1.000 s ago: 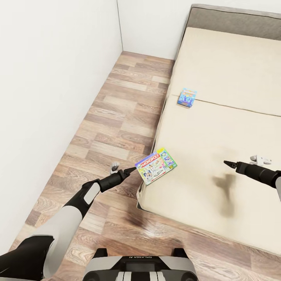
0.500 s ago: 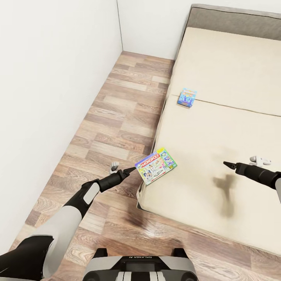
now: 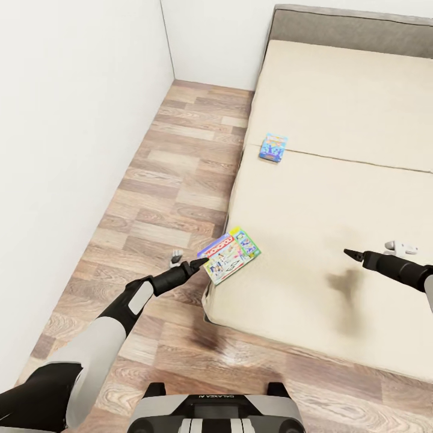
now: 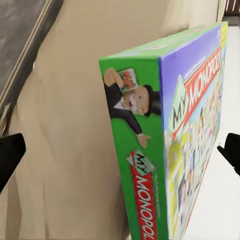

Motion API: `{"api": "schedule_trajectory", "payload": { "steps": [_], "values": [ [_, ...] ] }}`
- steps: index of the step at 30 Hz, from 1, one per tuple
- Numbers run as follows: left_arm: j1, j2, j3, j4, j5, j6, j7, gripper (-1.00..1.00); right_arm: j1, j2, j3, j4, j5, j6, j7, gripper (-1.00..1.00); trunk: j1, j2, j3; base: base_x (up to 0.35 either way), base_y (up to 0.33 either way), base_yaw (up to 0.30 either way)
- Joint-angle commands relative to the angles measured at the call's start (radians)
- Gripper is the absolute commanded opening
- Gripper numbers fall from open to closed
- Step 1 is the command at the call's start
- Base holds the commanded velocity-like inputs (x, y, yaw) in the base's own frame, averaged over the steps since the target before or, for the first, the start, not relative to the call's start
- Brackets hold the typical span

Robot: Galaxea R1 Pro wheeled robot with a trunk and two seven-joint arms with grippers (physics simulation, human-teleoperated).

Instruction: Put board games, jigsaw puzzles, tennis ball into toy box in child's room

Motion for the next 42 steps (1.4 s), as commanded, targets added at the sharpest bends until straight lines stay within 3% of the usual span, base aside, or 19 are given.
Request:
{"api": "schedule_trajectory", "payload": {
  "steps": [1, 14, 42],
  "values": [
    [0.0, 0.0, 0.001, 0.0, 0.007, 0.008, -0.001, 1.0, -0.001, 0.0, -0.001, -0.001, 0.001, 0.006, 0.005, 1.0, 0.0, 0.0, 0.0, 0.0, 0.0, -0.224],
    [0.001, 0.0, 0.001, 0.0, 0.007, 0.008, -0.001, 1.0, 0.0, 0.001, -0.001, -0.002, 0.001, 0.006, 0.005, 1.0, 0.0, 0.0, 0.0, 0.0, 0.0, -0.105],
    [0.002, 0.0, -0.001, 0.0, 0.008, 0.007, -0.001, 1.0, 0.001, 0.004, -0.001, -0.003, 0.001, 0.006, 0.005, 1.0, 0.0, 0.0, 0.0, 0.0, 0.0, -0.009]
  ]
}}
